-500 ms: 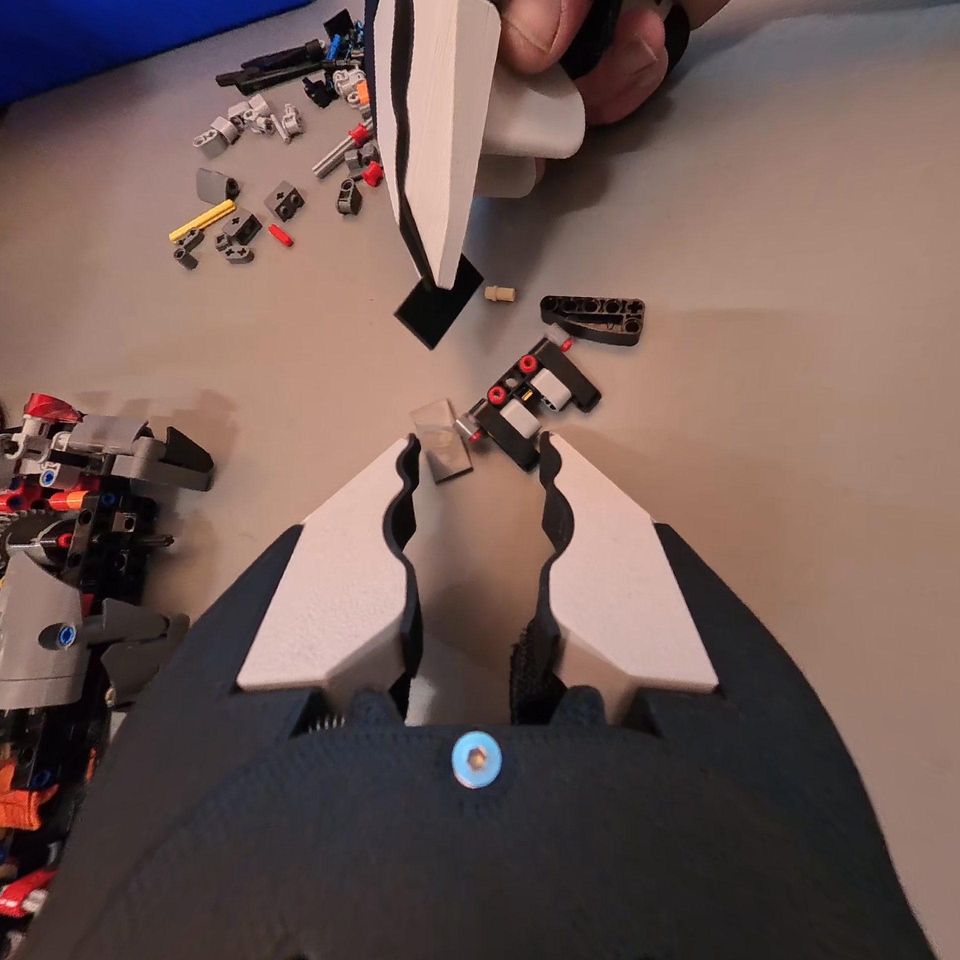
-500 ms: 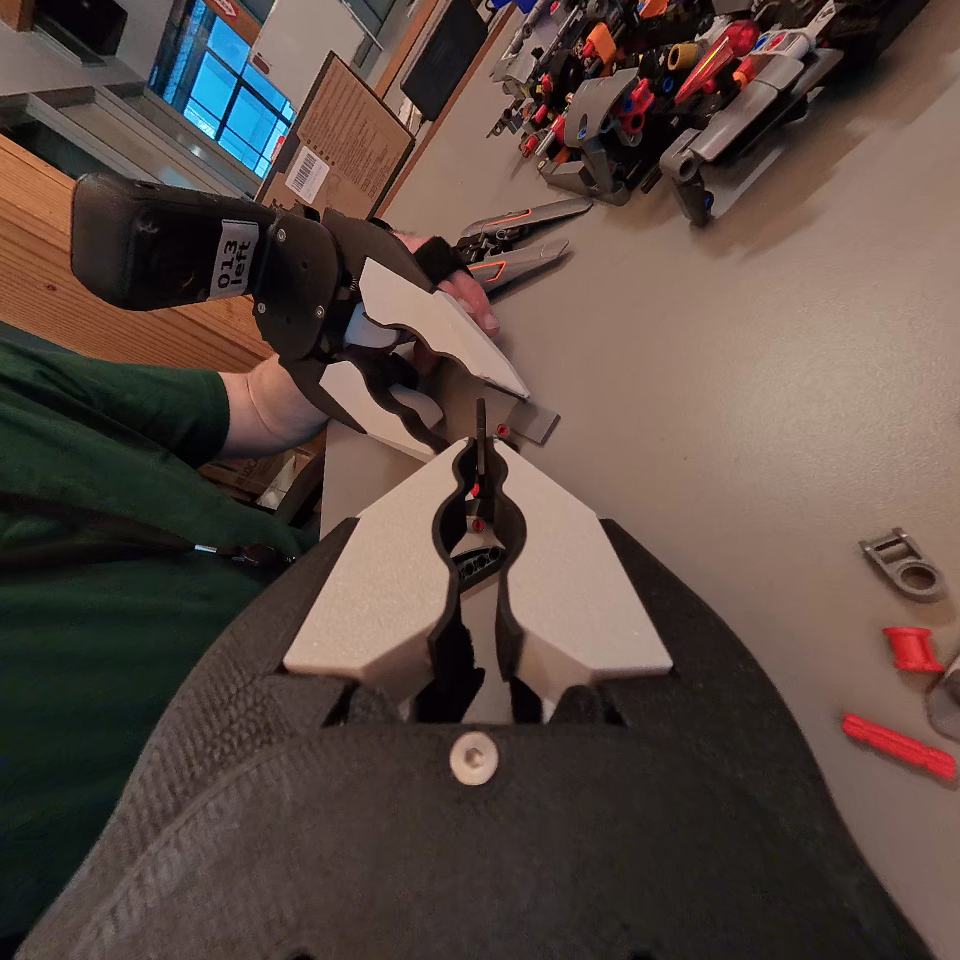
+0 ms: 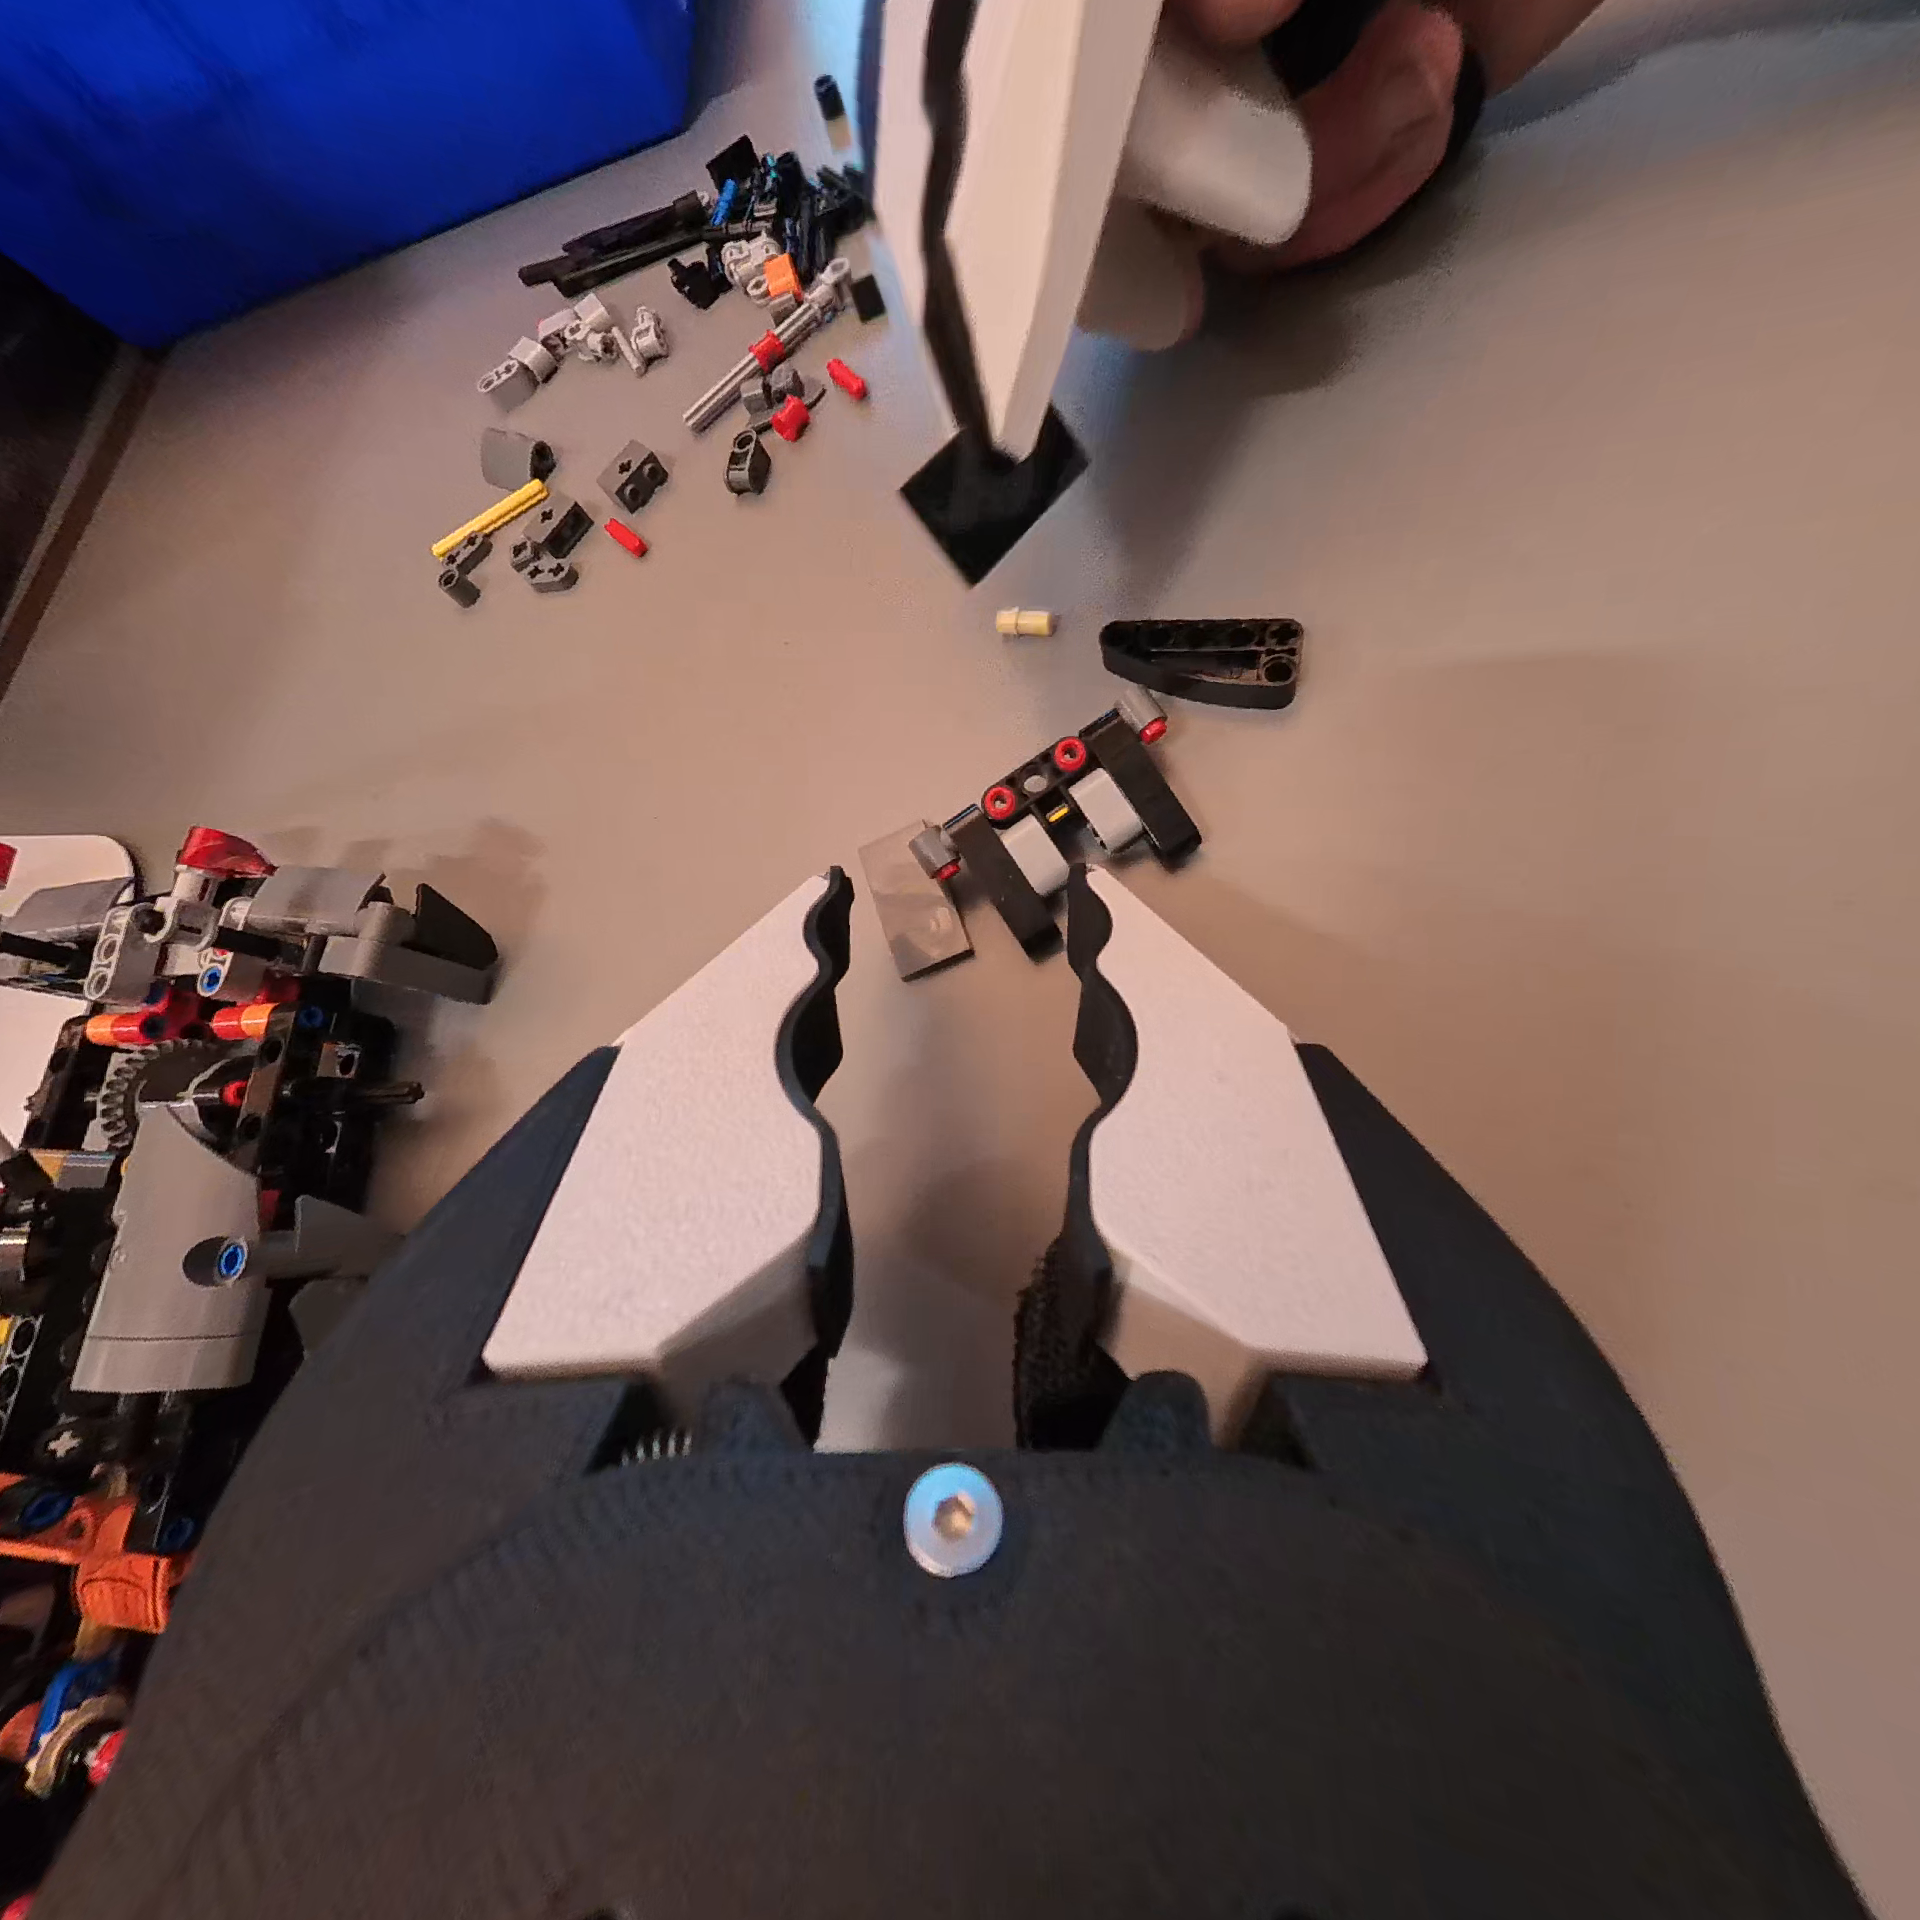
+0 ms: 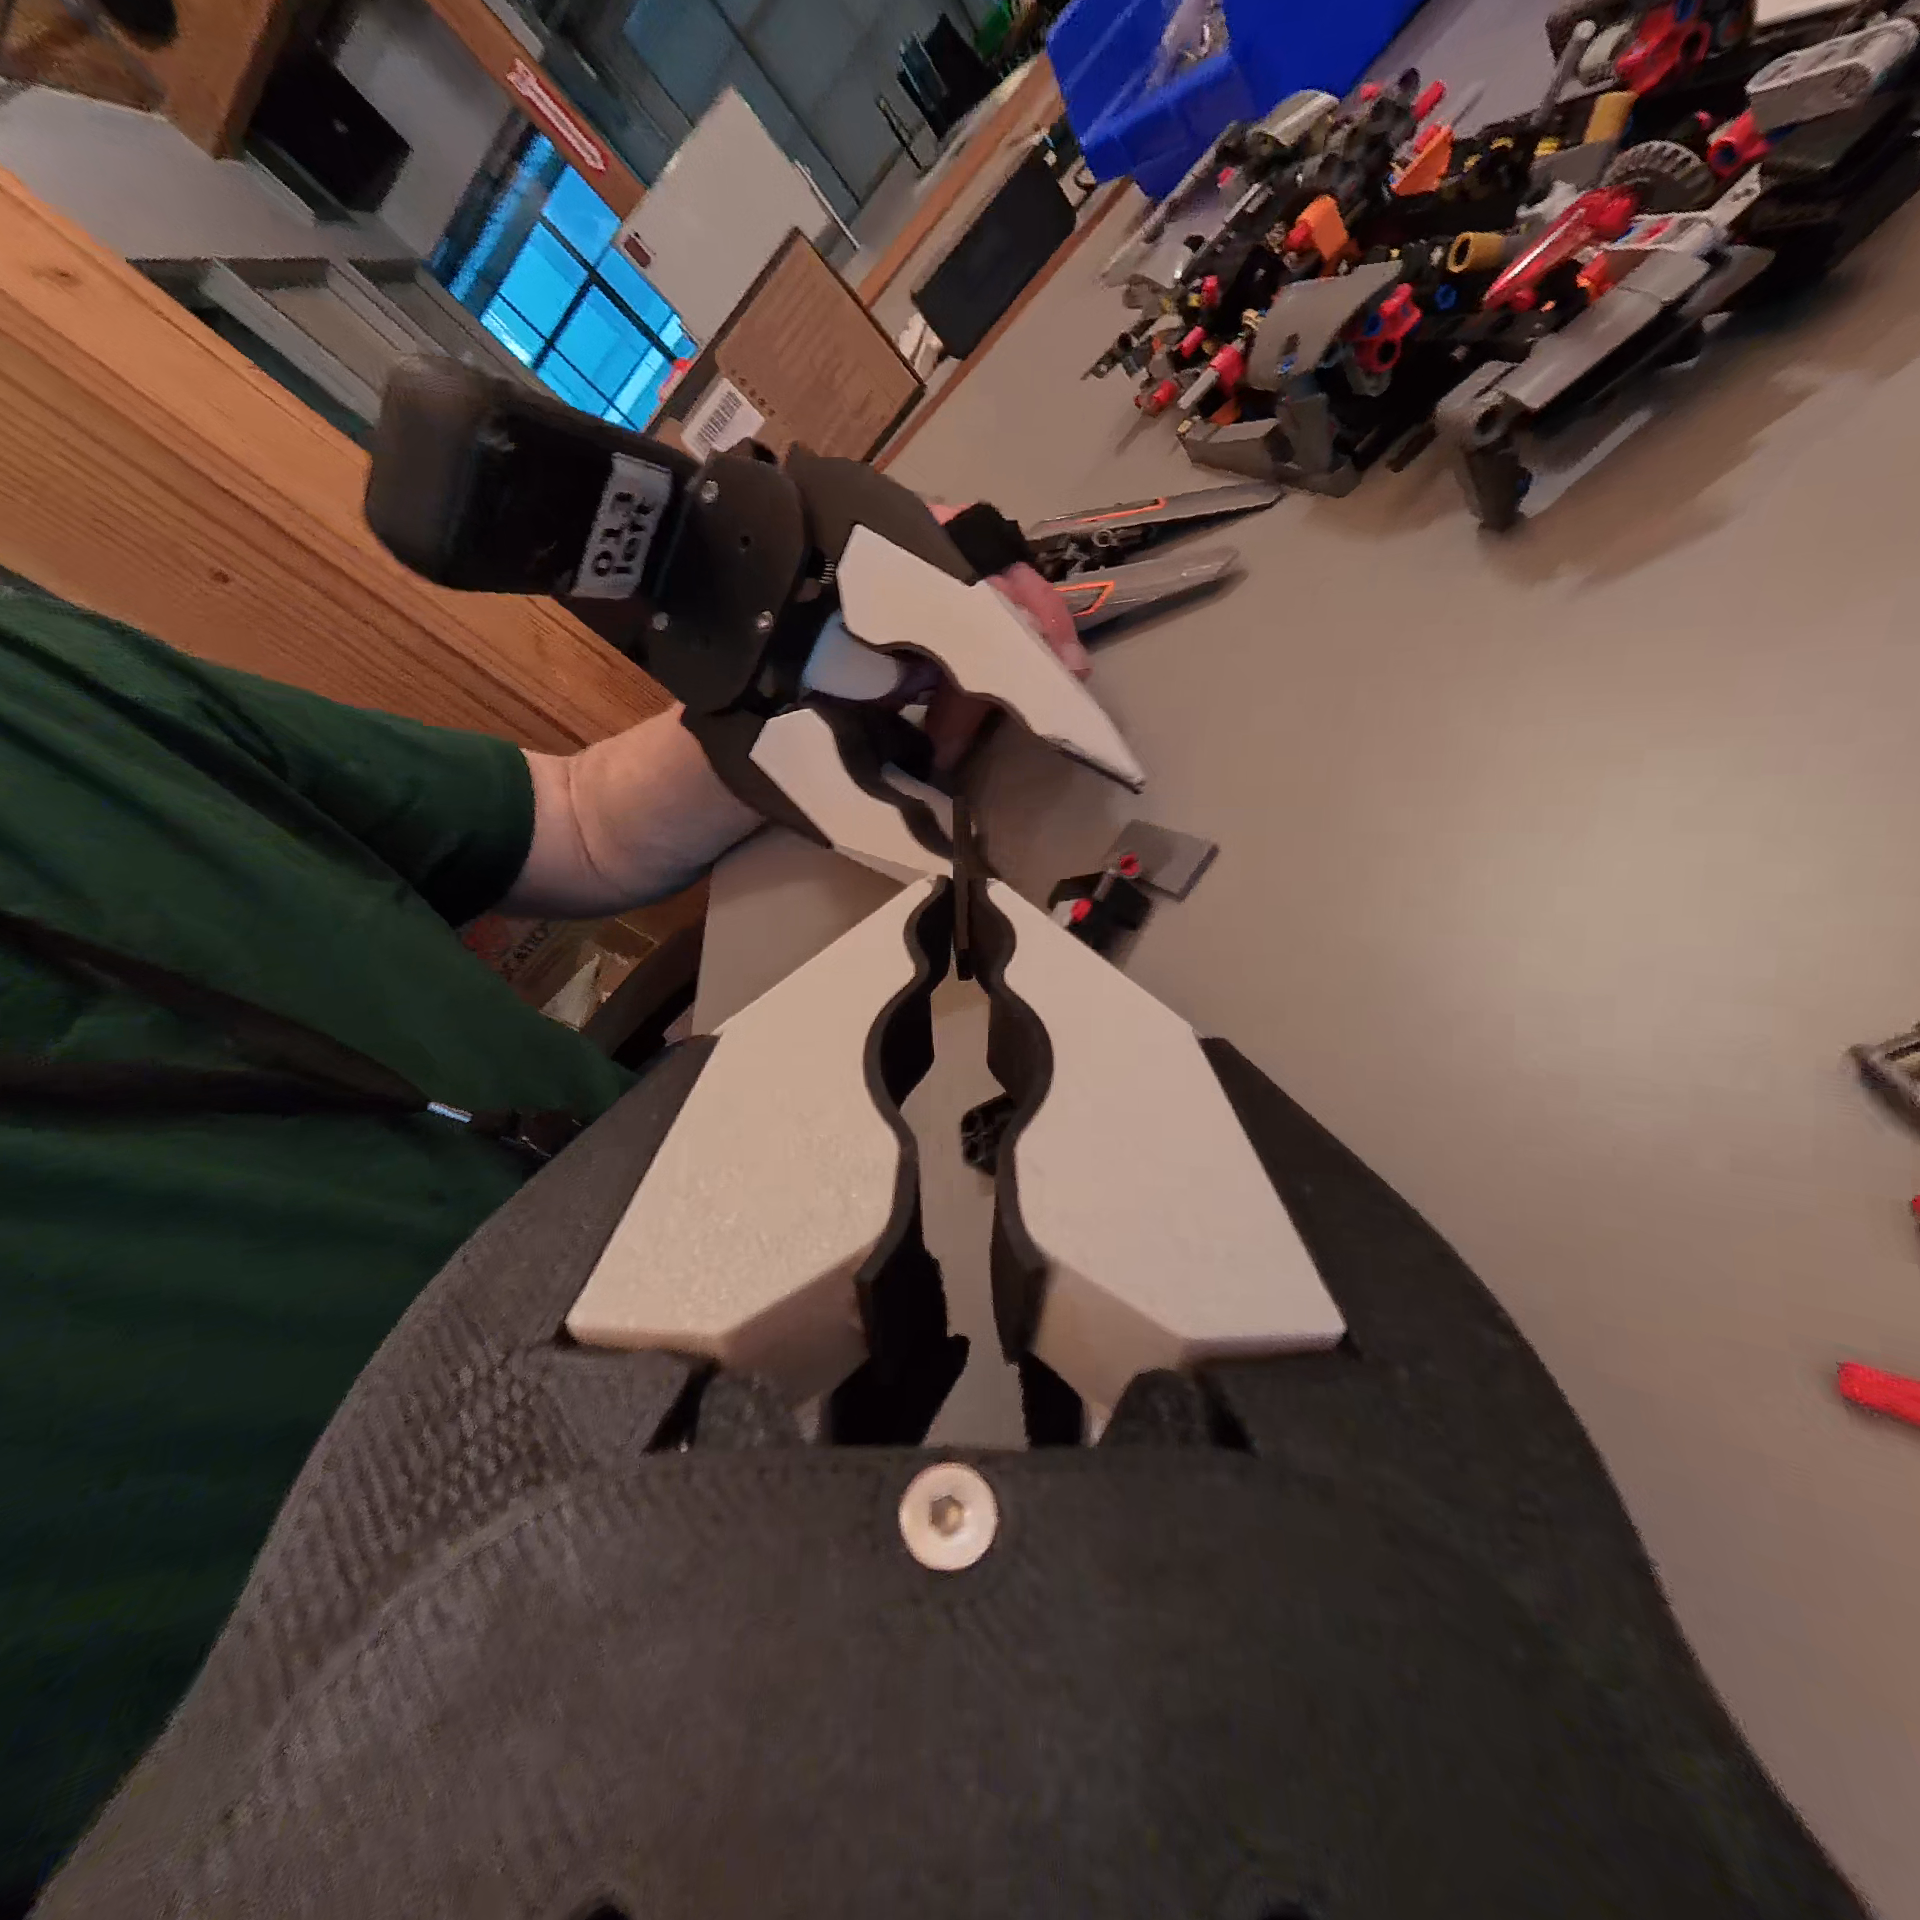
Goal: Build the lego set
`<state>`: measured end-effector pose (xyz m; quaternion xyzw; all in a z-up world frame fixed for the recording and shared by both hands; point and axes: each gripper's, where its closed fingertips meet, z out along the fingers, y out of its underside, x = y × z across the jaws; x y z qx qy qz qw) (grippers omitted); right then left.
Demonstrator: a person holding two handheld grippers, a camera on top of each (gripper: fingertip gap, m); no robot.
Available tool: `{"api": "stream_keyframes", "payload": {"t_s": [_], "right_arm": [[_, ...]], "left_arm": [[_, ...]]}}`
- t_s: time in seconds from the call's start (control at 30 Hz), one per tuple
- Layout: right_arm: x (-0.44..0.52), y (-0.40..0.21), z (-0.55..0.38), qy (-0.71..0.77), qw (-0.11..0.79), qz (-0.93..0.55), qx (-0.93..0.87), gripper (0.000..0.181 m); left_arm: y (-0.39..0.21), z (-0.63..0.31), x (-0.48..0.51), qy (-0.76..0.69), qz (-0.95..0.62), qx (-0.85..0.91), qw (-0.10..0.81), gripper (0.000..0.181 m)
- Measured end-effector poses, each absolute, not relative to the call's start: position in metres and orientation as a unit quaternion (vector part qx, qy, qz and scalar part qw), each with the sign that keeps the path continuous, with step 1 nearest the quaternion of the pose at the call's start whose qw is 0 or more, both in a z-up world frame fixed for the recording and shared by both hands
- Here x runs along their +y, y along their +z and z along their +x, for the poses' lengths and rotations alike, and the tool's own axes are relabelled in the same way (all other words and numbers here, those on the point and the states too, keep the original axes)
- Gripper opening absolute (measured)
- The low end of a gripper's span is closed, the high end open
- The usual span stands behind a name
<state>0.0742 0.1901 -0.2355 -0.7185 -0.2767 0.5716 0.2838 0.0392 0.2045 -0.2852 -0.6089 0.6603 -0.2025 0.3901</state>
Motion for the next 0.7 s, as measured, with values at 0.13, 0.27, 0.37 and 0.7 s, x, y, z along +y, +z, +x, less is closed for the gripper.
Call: {"api": "stream_keyframes", "payload": {"t_s": [0.13,0.27,0.37,0.7], "right_arm": [[0.169,-0.229,0.085,0.581,0.302,-0.706,-0.273,0.001],[0.156,-0.219,0.1,0.594,0.327,-0.688,-0.259,0.001],[0.148,-0.214,0.107,0.6,0.341,-0.676,-0.258,0.001],[0.137,-0.208,0.119,0.605,0.361,-0.666,-0.244,0.0]], "left_arm": [[-0.286,0.04,0.204,-0.2,-0.608,0.663,0.389,0.04],[-0.288,0.04,0.204,-0.195,-0.606,0.666,0.387,0.04],[-0.288,0.04,0.204,-0.196,-0.606,0.667,0.387,0.04],[-0.292,0.041,0.203,-0.188,-0.606,0.674,0.379,0.039]]}}
